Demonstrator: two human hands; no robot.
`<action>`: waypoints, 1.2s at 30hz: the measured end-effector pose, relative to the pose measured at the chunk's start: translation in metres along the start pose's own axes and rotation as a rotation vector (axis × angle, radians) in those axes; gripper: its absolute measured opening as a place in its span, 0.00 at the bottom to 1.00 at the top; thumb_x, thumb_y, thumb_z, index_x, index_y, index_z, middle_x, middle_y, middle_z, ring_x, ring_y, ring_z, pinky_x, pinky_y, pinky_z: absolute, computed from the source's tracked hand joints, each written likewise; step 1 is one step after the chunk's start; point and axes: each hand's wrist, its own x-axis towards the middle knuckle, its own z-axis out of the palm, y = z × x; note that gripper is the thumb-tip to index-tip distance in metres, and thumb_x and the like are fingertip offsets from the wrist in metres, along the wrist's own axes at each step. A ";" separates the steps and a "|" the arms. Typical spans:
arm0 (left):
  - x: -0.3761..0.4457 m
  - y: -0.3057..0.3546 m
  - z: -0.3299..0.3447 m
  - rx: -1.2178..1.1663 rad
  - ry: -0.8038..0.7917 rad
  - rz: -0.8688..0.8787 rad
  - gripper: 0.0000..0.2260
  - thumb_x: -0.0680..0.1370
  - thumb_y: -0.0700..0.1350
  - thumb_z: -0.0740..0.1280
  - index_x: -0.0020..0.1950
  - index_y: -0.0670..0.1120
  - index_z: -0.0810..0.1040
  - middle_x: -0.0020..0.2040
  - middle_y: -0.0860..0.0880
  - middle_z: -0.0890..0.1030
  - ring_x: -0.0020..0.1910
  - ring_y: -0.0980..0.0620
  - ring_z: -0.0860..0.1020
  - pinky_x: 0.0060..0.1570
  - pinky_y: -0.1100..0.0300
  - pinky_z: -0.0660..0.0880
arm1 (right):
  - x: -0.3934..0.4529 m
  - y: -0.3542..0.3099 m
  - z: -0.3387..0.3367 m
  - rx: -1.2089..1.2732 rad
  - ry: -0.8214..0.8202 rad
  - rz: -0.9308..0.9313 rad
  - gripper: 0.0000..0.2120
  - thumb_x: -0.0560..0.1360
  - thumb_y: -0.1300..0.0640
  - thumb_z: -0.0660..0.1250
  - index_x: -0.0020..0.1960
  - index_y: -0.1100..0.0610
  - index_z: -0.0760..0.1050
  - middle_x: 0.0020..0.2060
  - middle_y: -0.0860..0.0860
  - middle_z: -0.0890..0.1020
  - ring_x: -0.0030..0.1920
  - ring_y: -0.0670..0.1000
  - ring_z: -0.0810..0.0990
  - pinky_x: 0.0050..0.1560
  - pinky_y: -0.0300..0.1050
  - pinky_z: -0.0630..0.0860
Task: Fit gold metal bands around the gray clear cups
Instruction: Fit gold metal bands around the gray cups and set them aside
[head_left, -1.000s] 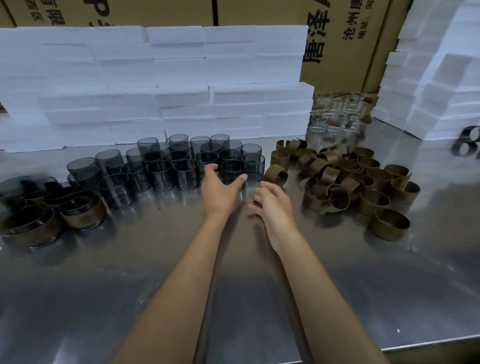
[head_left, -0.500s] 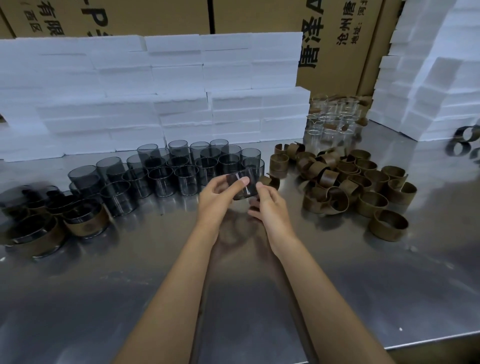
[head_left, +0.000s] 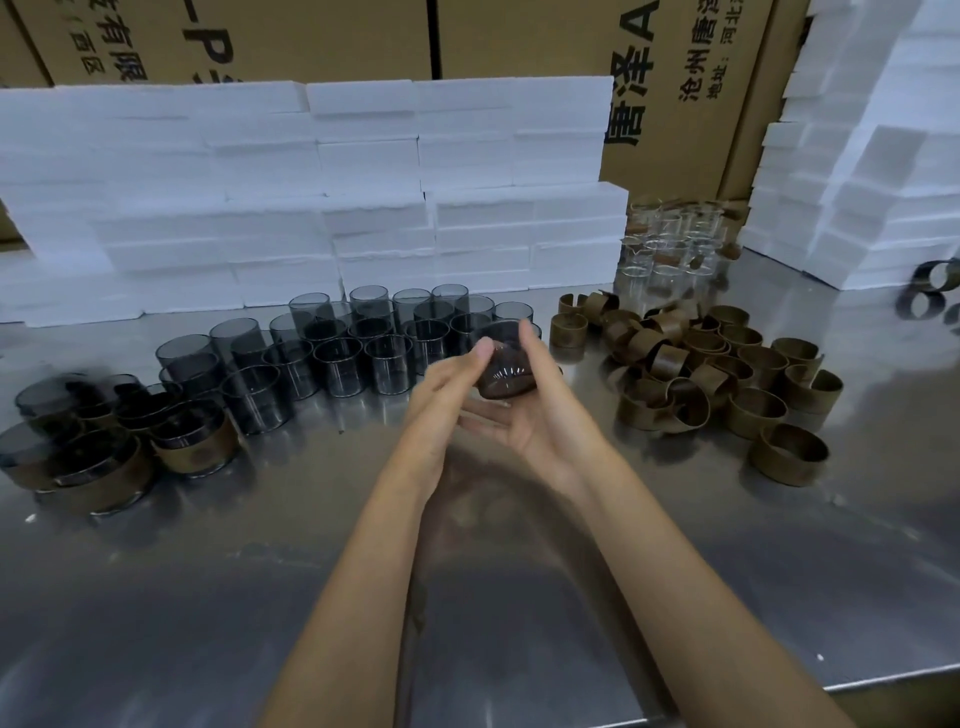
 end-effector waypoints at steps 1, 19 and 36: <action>0.000 0.002 0.000 -0.021 0.024 0.032 0.22 0.74 0.65 0.71 0.62 0.53 0.85 0.63 0.50 0.83 0.65 0.54 0.79 0.72 0.53 0.69 | 0.002 -0.001 0.004 0.005 0.000 -0.018 0.26 0.78 0.35 0.64 0.63 0.56 0.78 0.60 0.62 0.83 0.62 0.63 0.82 0.64 0.59 0.79; -0.003 0.013 0.008 -0.058 0.017 0.067 0.21 0.74 0.56 0.74 0.64 0.48 0.82 0.57 0.51 0.86 0.59 0.55 0.82 0.55 0.63 0.79 | 0.006 0.012 -0.002 -0.231 0.221 -0.315 0.18 0.85 0.49 0.60 0.74 0.48 0.73 0.65 0.51 0.81 0.64 0.51 0.81 0.64 0.56 0.79; 0.004 0.008 -0.010 -0.102 0.000 0.068 0.27 0.61 0.59 0.80 0.54 0.44 0.84 0.51 0.44 0.87 0.57 0.47 0.83 0.65 0.51 0.76 | 0.000 0.004 0.001 -0.145 0.118 -0.059 0.36 0.76 0.32 0.62 0.63 0.65 0.78 0.42 0.60 0.80 0.36 0.52 0.79 0.40 0.46 0.76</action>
